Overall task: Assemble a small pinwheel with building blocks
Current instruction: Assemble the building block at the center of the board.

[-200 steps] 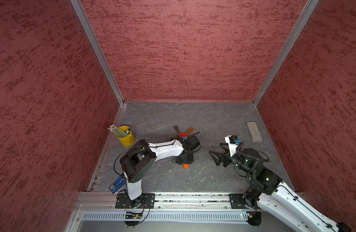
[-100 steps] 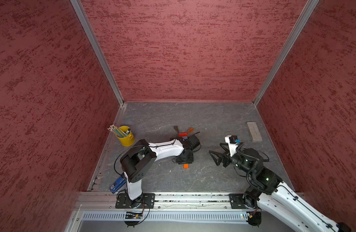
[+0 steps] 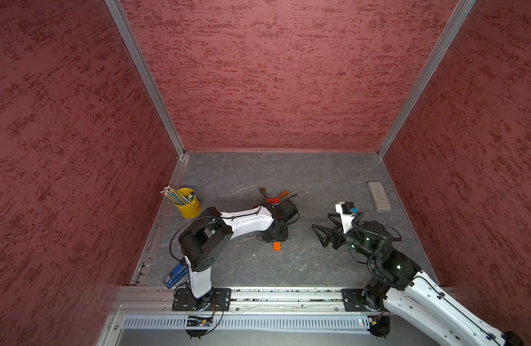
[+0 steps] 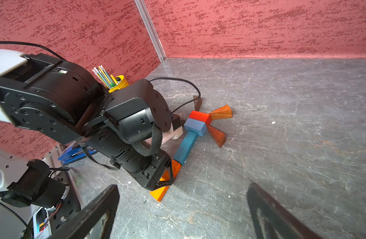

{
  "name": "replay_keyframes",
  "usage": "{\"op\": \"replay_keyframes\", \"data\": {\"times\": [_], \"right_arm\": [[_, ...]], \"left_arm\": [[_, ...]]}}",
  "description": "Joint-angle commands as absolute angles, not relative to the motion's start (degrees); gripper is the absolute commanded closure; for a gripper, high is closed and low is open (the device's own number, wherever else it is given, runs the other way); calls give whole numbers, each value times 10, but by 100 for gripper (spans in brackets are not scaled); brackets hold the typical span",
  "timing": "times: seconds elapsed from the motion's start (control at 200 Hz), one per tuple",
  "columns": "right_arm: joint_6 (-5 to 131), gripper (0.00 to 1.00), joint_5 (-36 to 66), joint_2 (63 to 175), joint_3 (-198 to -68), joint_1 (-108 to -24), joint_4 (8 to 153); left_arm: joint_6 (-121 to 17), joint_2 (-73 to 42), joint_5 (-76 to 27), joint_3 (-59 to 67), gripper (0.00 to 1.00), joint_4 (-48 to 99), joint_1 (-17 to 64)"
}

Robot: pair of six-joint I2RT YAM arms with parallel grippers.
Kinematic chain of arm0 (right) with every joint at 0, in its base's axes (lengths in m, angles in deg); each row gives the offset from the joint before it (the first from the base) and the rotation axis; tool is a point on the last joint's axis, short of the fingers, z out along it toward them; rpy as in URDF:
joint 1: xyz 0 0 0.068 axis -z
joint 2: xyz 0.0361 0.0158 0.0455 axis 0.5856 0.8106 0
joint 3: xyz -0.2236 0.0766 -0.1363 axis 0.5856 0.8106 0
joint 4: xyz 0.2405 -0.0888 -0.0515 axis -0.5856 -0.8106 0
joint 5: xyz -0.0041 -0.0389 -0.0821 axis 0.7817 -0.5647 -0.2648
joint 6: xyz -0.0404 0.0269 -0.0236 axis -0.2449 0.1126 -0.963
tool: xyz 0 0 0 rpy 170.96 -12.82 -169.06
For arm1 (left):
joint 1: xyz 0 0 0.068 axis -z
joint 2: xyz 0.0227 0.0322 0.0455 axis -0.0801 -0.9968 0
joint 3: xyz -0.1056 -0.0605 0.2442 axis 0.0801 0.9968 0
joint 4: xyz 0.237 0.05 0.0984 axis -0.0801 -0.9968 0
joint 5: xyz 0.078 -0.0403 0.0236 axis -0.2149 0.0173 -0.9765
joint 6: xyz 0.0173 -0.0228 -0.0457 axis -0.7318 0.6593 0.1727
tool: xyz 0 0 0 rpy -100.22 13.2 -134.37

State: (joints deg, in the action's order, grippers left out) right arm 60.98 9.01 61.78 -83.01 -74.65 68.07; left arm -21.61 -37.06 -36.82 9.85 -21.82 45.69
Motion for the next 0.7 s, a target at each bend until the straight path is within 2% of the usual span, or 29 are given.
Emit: {"op": "replay_keyframes", "data": {"times": [0.0, 0.691], "right_arm": [[611, 1, 98, 616, -821, -744, 700], [615, 1, 102, 616, -819, -744, 703]], "left_arm": [[-226, -371, -375, 86, 63, -218, 454], [-218, -369, -377, 87, 66, -214, 451]]}}
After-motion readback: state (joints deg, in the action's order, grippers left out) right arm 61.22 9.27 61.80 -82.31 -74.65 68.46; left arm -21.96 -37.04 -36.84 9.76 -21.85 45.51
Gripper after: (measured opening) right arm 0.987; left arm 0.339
